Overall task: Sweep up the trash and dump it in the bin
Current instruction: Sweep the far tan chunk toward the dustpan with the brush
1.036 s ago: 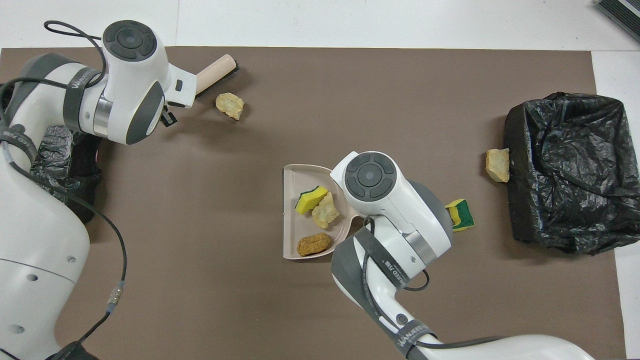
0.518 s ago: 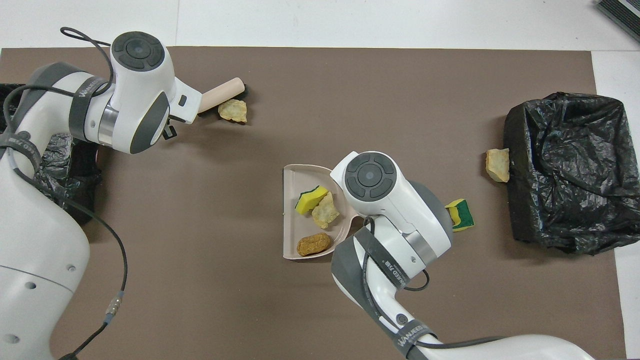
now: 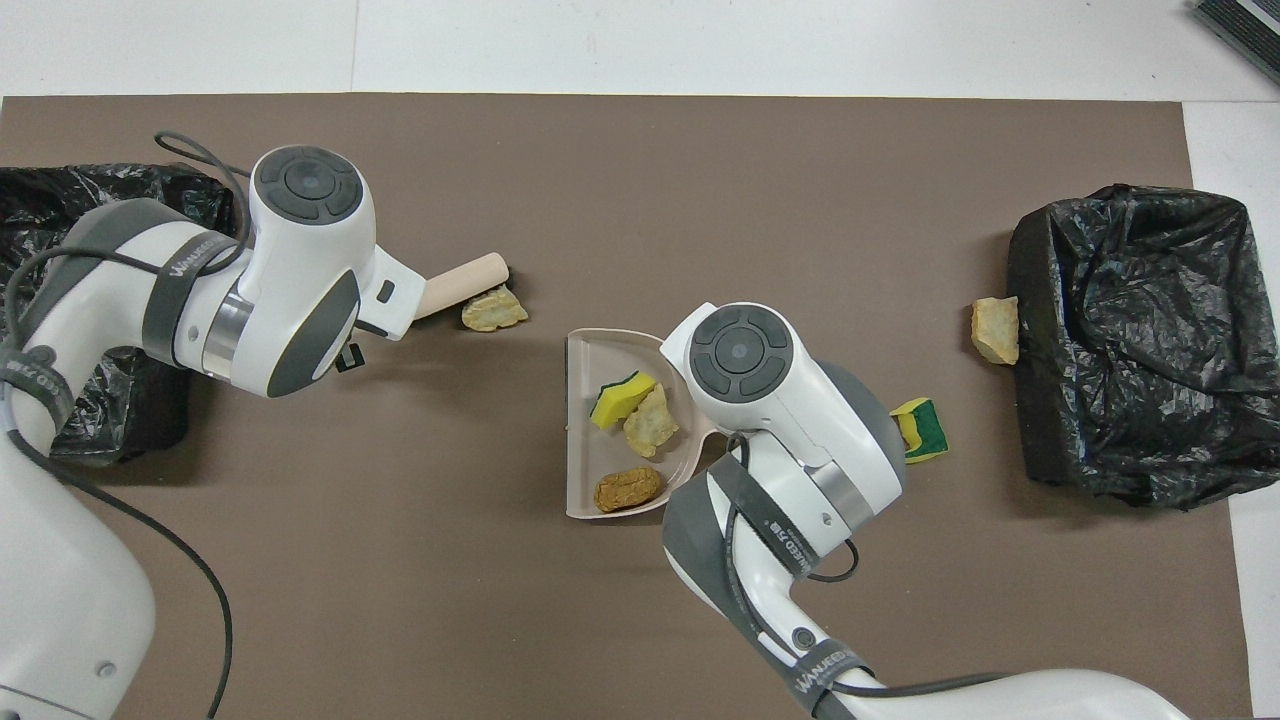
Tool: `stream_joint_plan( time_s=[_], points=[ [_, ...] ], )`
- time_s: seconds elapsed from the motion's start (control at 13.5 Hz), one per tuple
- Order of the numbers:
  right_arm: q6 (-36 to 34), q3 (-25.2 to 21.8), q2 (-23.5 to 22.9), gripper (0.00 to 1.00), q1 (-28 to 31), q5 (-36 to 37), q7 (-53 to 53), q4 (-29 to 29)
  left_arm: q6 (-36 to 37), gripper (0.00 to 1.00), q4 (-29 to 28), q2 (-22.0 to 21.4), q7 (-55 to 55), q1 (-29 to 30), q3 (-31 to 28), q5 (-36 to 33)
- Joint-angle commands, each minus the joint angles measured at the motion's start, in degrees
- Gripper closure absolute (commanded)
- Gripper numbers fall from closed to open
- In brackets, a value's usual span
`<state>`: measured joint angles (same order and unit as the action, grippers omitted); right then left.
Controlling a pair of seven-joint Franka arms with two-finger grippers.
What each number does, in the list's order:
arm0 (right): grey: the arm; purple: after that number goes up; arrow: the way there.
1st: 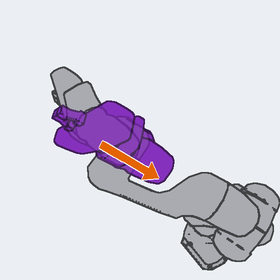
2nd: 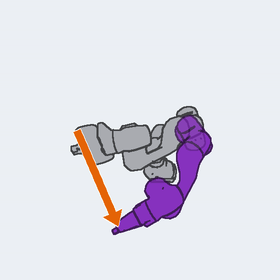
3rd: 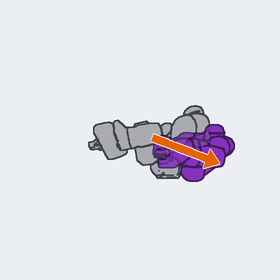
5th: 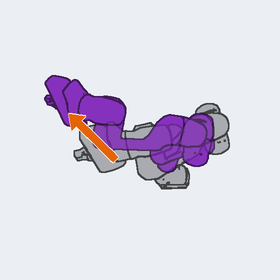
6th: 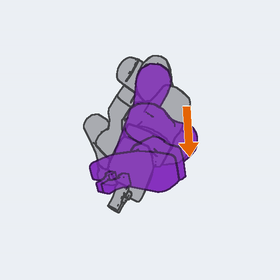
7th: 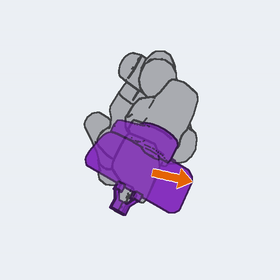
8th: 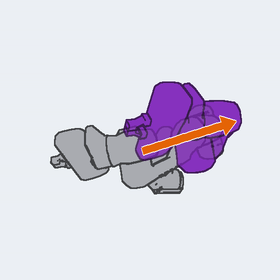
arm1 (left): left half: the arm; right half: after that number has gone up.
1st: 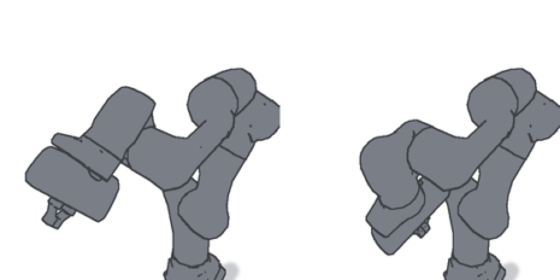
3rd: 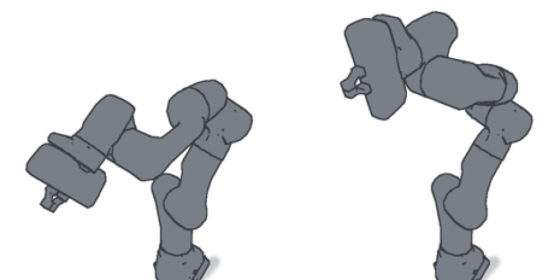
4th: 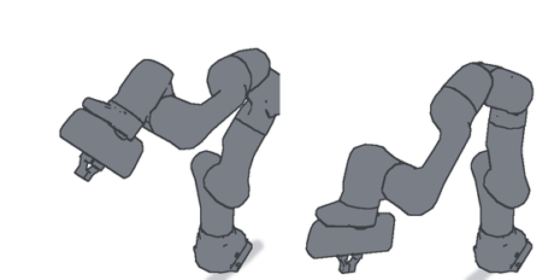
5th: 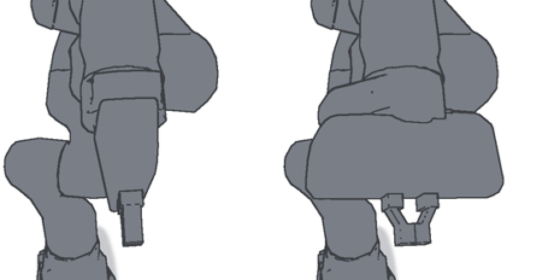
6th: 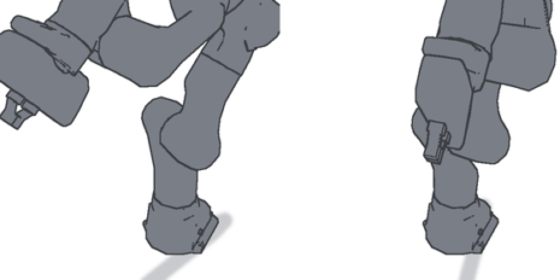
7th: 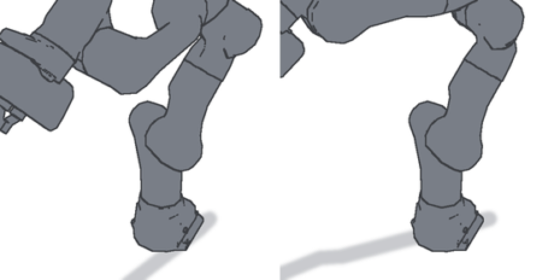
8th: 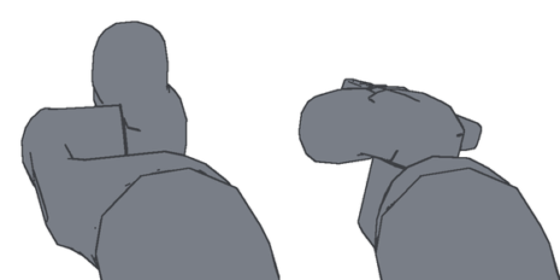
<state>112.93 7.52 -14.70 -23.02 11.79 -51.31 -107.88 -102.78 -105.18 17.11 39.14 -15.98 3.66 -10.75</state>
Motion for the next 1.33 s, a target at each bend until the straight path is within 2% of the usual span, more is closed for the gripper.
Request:
stream_joint_plan(
  time_s=[0.0, 0.22, 0.52, 0.74, 0.96, 1.11, 1.26],
  points=[
    [-0.6, 0.3, 0.6, 1.0, 0.3, 1.4, 1.1, -0.7, 0.0, 1.0, -7.9, -5.4, -6.7, -3.3, -0.8, 5.5],
    [-0.6, 0.3, 0.6, 1.0, 0.4, 1.4, 1.1, -0.7, -0.3, 1.0, -10.9, -7.4, -20.4, -7.0, -0.8, 13.3],
    [-0.6, 0.3, 0.6, 1.0, 0.4, 1.4, 1.1, -0.8, 2.1, 1.0, -10.7, -8.9, -40.5, -8.5, -0.8, 24.3],
    [-0.6, 0.3, 0.6, 1.0, 0.4, 1.4, 1.1, -0.8, 1.0, 1.0, -9.8, -9.2, -52.9, -11.0, -0.7, 25.8],
    [-0.6, 0.3, 0.6, 1.0, 0.7, 1.4, 1.1, -0.9, -1.8, 1.0, -9.6, -9.2, -57.1, -11.7, -0.6, 31.7],
    [-0.6, 0.3, 0.7, 1.0, 0.8, 1.3, 1.1, -0.8, -3.5, 1.0, -9.9, -9.6, -57.6, -14.8, -0.6, 32.9],
    [-1.3, 0.3, 1.7, 1.0, 2.5, 1.0, -0.2, -0.7, -6.3, 1.0, -9.4, -9.6, -61.8, -17.8, -0.6, 36.9]
  ],
)
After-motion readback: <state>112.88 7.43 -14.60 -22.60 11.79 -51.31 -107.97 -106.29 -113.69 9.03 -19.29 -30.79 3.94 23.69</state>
